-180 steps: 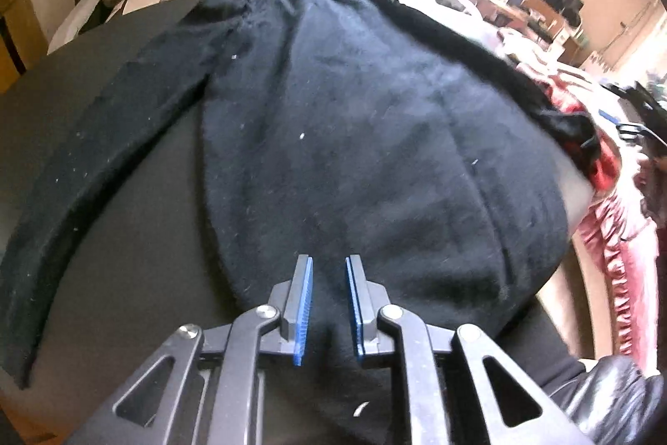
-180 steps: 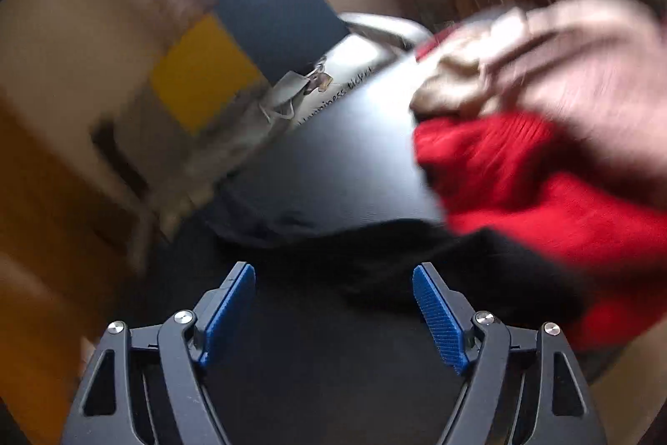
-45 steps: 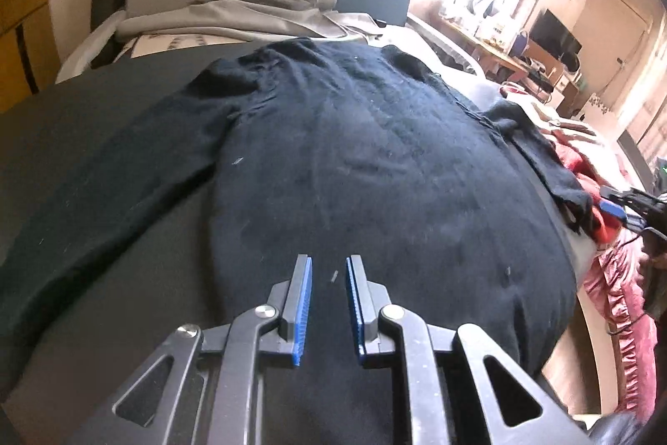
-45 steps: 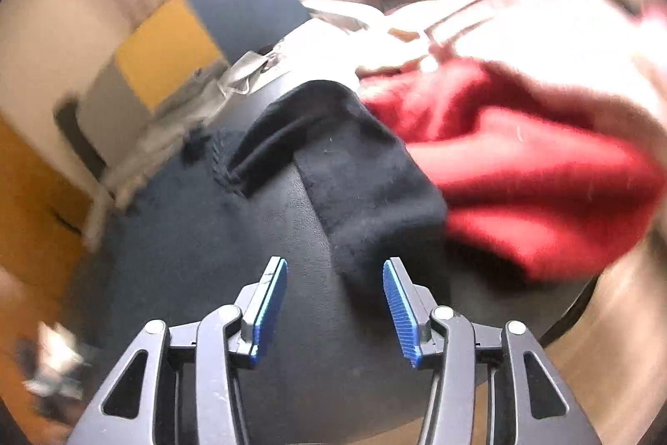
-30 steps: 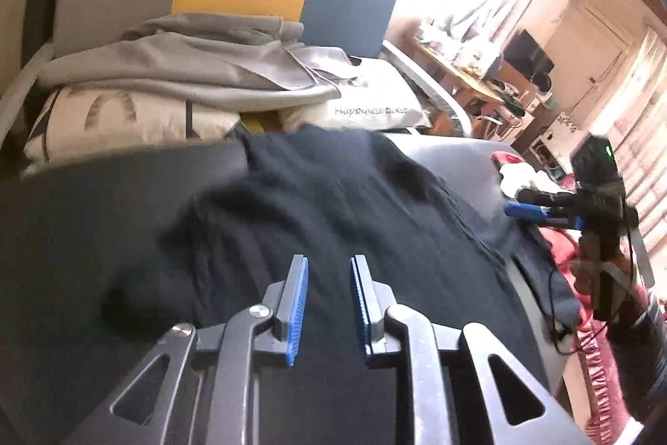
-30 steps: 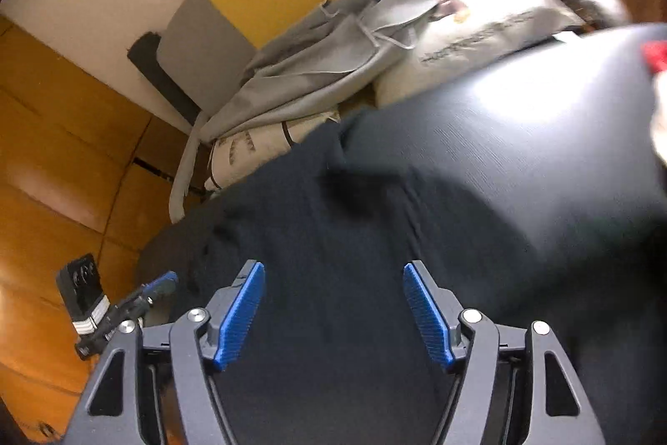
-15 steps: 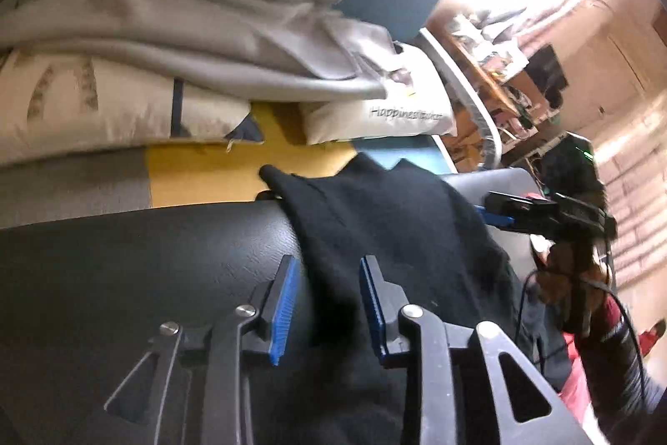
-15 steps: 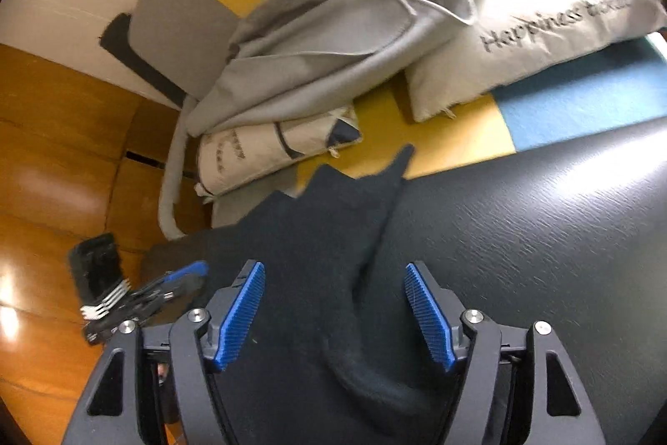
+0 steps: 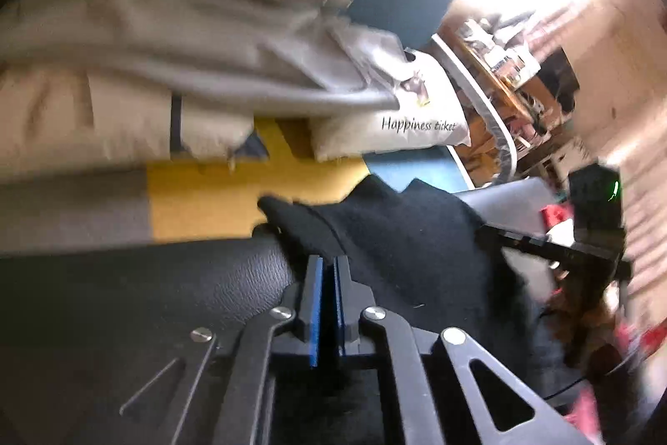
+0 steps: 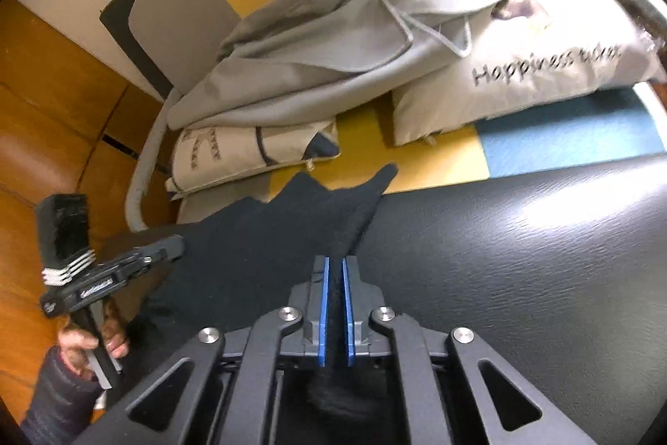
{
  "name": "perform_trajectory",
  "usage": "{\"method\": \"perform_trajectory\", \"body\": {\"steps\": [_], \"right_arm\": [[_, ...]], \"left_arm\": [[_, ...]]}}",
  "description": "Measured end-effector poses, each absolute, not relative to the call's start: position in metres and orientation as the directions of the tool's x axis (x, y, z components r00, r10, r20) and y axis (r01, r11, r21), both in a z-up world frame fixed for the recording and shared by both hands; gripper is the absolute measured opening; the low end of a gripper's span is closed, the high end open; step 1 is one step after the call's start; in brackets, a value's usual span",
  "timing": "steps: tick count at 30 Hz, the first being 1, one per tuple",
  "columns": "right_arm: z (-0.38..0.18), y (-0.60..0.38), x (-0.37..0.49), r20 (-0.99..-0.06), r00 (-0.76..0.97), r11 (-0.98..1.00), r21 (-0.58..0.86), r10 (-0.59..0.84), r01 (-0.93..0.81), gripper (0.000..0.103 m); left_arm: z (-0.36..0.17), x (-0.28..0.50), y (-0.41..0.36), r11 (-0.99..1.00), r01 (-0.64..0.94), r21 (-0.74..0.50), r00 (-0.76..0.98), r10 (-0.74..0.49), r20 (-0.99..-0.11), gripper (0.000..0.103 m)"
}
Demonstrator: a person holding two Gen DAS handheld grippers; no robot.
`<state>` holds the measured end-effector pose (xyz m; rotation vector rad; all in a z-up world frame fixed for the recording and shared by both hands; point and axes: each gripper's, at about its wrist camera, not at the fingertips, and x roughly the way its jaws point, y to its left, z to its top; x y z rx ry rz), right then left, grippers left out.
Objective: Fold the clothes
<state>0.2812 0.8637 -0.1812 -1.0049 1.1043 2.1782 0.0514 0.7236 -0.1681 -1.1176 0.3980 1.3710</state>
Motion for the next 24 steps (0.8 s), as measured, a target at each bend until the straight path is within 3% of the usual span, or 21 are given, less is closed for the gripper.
{"method": "perform_trajectory", "body": {"steps": [5, 8, 10, 11, 14, 15, 18, 21, 24], "right_arm": [[-0.185, 0.863, 0.284, -0.809, -0.567, -0.551, 0.407, 0.153, -0.729, 0.004], [-0.184, 0.858, 0.279, -0.821, -0.536, -0.562, 0.353, 0.198, -0.748, 0.003], [-0.182, 0.856, 0.278, -0.824, -0.524, -0.551, 0.34, 0.215, -0.762, 0.004], [-0.181, 0.856, 0.278, -0.823, -0.523, -0.545, 0.34, 0.222, -0.766, 0.005], [-0.168, 0.853, 0.292, -0.784, -0.581, -0.499, 0.422, 0.219, -0.757, 0.009], [-0.16, 0.849, 0.303, -0.753, -0.62, -0.475, 0.472, 0.222, -0.743, 0.017], [-0.13, 0.826, 0.351, -0.619, -0.742, -0.386, 0.638, 0.258, -0.666, 0.07], [-0.107, 0.783, 0.42, -0.499, -0.807, -0.312, 0.748, 0.316, -0.586, 0.072], [-0.096, 0.737, 0.496, -0.493, -0.774, -0.227, 0.765, 0.398, -0.603, 0.072]], "left_arm": [[-0.175, 0.056, 0.717, -0.241, -0.938, -0.249, 0.065, 0.584, -0.809, 0.003], [-0.173, 0.073, 0.716, -0.28, -0.96, -0.017, -0.153, 0.576, -0.803, 0.004], [-0.174, 0.07, 0.715, -0.307, -0.952, -0.022, -0.165, 0.568, -0.806, 0.006], [-0.171, 0.065, 0.712, -0.331, -0.942, -0.053, -0.153, 0.566, -0.81, 0.019], [-0.157, 0.053, 0.695, -0.391, -0.912, -0.12, -0.147, 0.587, -0.796, 0.021], [-0.151, 0.051, 0.688, -0.407, -0.903, -0.136, -0.152, 0.6, -0.785, 0.021], [-0.139, 0.073, 0.653, -0.364, -0.915, -0.175, -0.107, 0.635, -0.765, 0.021], [-0.13, 0.102, 0.616, -0.308, -0.929, -0.208, -0.051, 0.661, -0.749, 0.021], [-0.132, 0.144, 0.572, -0.238, -0.941, -0.24, 0.024, 0.661, -0.75, 0.021]]}}
